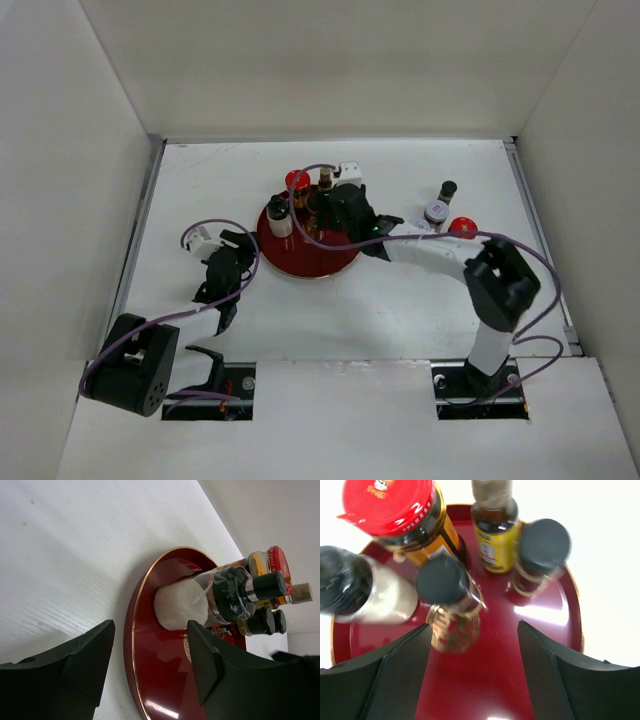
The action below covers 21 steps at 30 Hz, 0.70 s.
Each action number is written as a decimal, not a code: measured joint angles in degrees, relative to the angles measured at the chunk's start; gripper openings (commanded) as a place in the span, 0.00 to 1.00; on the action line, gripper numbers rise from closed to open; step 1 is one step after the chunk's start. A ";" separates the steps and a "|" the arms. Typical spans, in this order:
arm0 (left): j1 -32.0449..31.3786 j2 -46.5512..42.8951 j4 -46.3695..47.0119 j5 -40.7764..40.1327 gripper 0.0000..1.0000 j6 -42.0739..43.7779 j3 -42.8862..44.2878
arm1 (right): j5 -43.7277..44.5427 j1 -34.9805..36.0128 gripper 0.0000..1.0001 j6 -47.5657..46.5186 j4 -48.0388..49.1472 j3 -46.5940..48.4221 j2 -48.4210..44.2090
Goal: Organize the condiment bottles
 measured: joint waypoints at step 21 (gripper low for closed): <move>-0.55 0.55 0.28 0.11 0.58 0.02 0.39 | 26.73 -19.39 0.98 1.05 -3.52 -33.20 -45.05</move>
